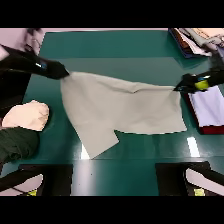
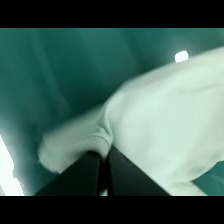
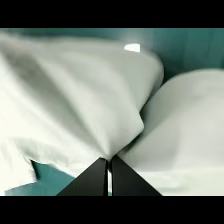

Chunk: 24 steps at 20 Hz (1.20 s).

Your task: Fold the shirts.

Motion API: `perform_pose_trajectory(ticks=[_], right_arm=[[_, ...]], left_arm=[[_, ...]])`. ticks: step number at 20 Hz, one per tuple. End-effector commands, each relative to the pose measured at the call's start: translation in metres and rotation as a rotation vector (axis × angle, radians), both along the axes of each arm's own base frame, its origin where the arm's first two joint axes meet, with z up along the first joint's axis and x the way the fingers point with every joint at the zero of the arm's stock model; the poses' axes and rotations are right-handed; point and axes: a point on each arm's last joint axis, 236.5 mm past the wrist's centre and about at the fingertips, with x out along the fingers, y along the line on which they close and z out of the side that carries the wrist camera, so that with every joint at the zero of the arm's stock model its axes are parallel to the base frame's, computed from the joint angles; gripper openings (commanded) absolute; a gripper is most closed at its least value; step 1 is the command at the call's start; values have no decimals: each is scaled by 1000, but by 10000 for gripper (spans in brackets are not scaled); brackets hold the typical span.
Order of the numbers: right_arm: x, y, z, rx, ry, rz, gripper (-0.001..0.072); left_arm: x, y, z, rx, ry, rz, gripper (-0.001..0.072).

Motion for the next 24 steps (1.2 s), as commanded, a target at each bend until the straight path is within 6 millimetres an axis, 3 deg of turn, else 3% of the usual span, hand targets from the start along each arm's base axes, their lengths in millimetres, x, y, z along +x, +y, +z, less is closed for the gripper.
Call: perform_pose_trajectory(ticks=[1,2,3,4,5,7,9,12,14,17,20,24], right_arm=[[40,21,-70,-1,92,13,19],[53,27,-64,32,80,9,86],[65,28,-54,52,65,9,241],[72,24,-42,54,50,14,316],[74,19,-31,49,39,21,317],[69,7,-8,38,-2,37,317],[52,-1,8,25,-39,46,317],[17,-5,14,16,-62,41,317],[1,-3,13,12,-80,34,317],[-11,-1,9,10,-113,6,317],[-19,0,5,12,-100,8,317],[-19,0,5,13,-100,8,317]], left_arm=[[35,17,-97,61,126,105,26],[45,23,-97,68,114,148,95],[54,30,-89,78,83,172,440],[60,37,-76,71,63,187,576],[61,48,-64,71,64,199,575],[47,81,-55,82,125,236,466],[16,111,-72,90,242,277,466],[-35,119,-118,44,389,319,466],[-70,107,-159,11,480,314,466],[-101,71,-198,-136,566,277,466],[-110,52,-219,-222,582,313,465],[-116,18,-233,-188,555,267,465]])
